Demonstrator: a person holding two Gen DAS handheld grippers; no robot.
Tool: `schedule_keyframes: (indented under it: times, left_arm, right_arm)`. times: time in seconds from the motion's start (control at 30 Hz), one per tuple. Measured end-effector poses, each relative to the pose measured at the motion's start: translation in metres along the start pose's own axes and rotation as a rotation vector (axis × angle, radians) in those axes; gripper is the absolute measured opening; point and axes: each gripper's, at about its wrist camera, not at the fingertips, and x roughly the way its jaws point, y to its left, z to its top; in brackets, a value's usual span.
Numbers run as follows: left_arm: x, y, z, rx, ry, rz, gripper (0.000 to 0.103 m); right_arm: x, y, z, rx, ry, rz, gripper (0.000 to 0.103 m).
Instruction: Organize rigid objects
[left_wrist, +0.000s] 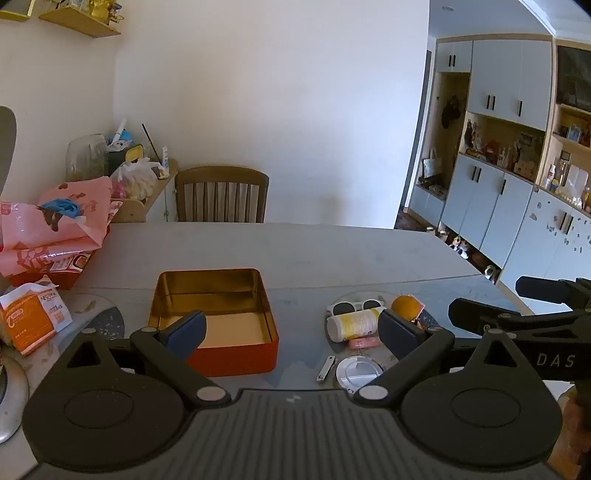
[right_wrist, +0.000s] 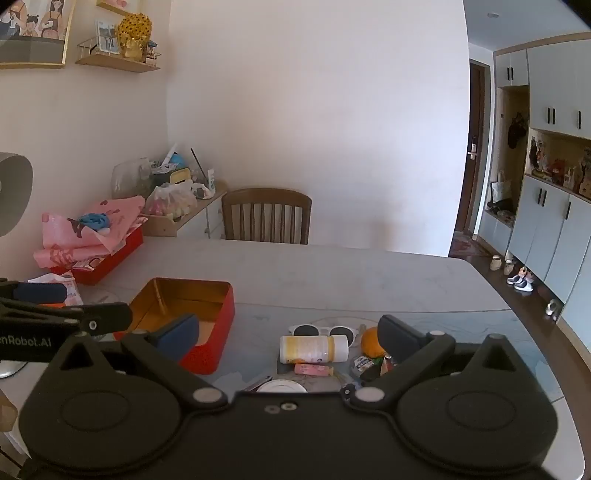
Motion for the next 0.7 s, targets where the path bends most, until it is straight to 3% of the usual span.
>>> schedule_keyframes:
  times: [0.7]
  left_arm:
    - [0.002, 0.003, -0.001, 0.002, 0.007, -0.012, 0.100]
  right_arm:
    - [0.000, 0.004, 0.000, 0.015, 0.031, -0.020, 0.102]
